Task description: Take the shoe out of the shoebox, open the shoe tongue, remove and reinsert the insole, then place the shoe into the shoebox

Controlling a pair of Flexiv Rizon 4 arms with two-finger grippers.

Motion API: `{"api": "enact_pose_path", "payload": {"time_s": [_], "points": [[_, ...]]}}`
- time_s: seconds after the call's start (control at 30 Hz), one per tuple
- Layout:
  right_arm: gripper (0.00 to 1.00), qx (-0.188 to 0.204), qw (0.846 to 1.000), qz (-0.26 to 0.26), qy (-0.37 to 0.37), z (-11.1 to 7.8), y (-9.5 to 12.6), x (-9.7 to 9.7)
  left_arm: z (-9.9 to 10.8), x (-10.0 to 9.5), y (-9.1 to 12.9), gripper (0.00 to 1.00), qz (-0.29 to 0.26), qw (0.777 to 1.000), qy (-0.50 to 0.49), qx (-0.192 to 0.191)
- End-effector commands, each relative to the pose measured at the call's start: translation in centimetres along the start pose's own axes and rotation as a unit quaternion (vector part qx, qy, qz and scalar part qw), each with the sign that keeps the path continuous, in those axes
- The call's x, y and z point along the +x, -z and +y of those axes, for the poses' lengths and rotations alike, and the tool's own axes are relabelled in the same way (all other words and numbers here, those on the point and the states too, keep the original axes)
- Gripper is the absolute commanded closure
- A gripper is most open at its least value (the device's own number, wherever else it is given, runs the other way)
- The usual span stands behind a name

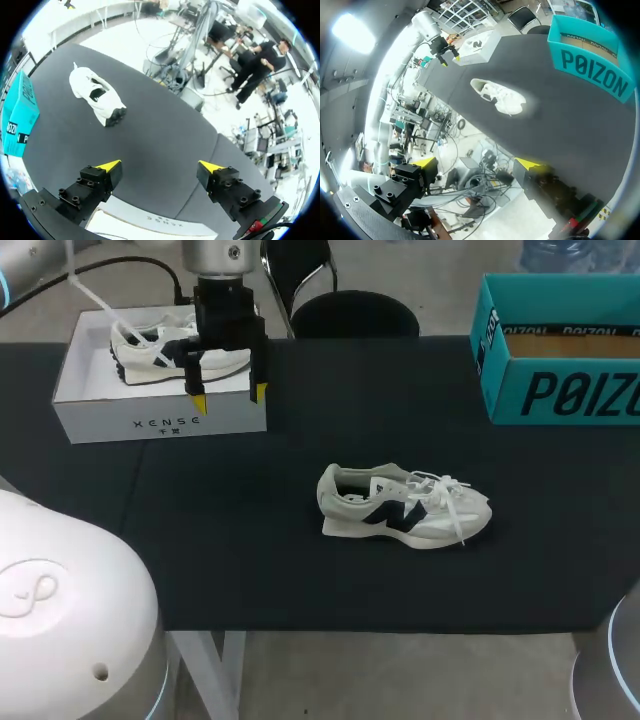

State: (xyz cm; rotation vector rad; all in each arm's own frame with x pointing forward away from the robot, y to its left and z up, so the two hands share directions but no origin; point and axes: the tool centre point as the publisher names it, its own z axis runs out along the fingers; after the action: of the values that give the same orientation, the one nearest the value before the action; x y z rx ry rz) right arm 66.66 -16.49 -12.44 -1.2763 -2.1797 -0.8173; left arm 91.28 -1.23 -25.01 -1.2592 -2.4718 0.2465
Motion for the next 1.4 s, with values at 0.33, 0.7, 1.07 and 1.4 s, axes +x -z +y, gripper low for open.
{"api": "enact_pose_path", "payload": {"time_s": [0.33,0.7,1.07,1.4], "points": [[0.0,0.001,1.0,-0.001,0.0,0.0,-0.1,0.0,-2.0,0.7,-0.5,0.0,-0.008,0.998,-0.021,-0.053],[0.0,0.001,1.0,-0.001,0.0,0.0,-0.1,0.0,-2.0,0.7,-0.5,0.0,-0.008,0.998,-0.021,-0.053],[0.0,0.001,1.0,-0.001,0.0,0.0,-0.1,0.0,-3.3,2.1,-2.6,0.0,-0.151,0.982,0.105,0.05],[0.0,0.001,1.0,-0.001,0.0,0.0,-0.1,0.0,-6.5,4.5,-4.3,0.0,-0.348,0.857,0.294,0.239]]}}
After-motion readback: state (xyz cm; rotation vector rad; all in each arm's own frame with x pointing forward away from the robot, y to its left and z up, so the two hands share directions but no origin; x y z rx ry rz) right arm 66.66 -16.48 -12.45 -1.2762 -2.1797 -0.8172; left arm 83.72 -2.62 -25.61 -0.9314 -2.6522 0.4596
